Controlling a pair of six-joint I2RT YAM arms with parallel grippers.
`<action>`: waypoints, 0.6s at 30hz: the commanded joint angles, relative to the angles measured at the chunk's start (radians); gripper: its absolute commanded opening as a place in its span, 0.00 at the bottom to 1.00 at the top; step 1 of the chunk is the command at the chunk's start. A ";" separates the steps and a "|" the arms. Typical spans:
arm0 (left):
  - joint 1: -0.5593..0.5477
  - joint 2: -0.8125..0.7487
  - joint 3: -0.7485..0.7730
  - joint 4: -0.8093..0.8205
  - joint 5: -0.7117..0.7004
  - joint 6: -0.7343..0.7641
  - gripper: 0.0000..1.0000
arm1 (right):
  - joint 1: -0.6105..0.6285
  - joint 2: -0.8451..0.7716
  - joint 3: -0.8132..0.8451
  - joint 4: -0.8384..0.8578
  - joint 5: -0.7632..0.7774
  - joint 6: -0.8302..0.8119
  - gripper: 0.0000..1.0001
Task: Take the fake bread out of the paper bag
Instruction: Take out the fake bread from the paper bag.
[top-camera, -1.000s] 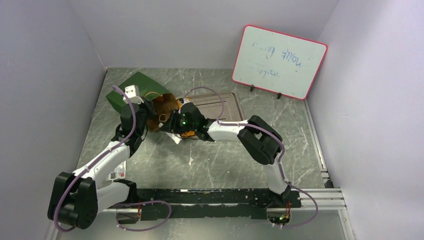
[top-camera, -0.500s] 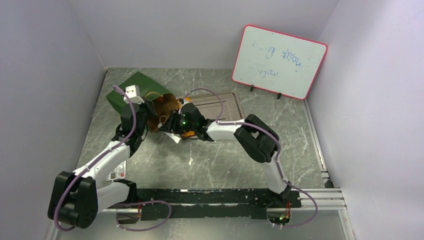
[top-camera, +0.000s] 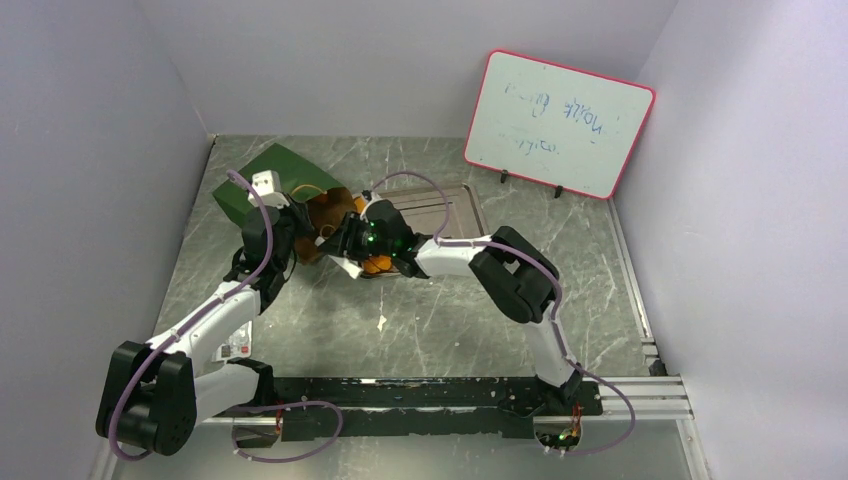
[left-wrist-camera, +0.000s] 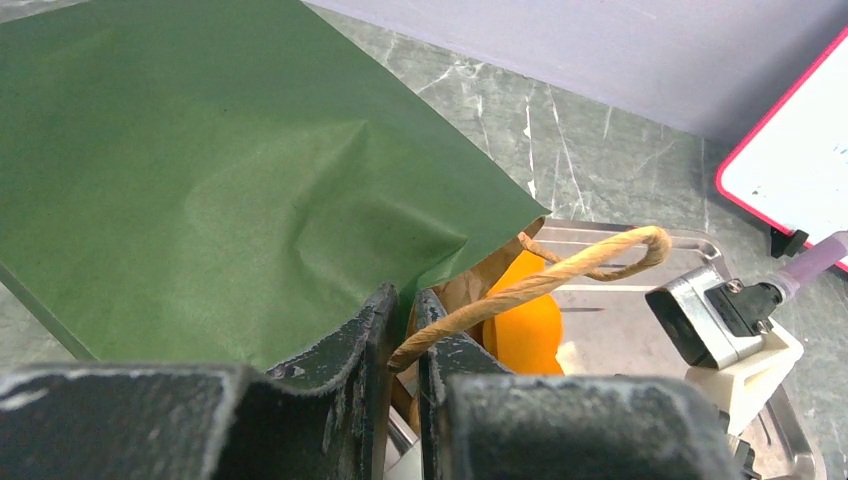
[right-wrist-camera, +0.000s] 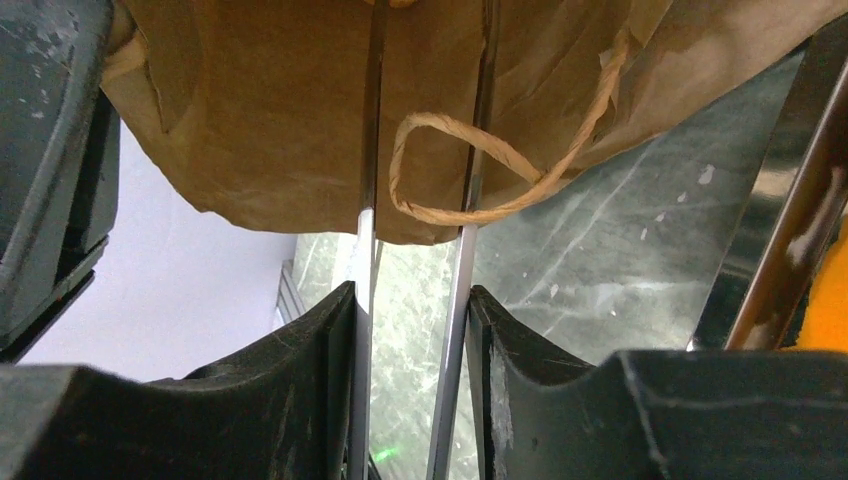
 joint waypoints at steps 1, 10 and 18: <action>0.007 0.003 0.011 0.007 0.022 -0.013 0.07 | -0.008 0.024 0.050 0.045 -0.016 0.011 0.41; 0.008 0.004 0.021 -0.003 0.046 -0.016 0.07 | -0.013 0.089 0.125 0.041 -0.034 0.016 0.42; 0.008 0.008 0.022 -0.007 0.051 -0.014 0.07 | -0.019 0.168 0.221 0.013 -0.049 0.014 0.45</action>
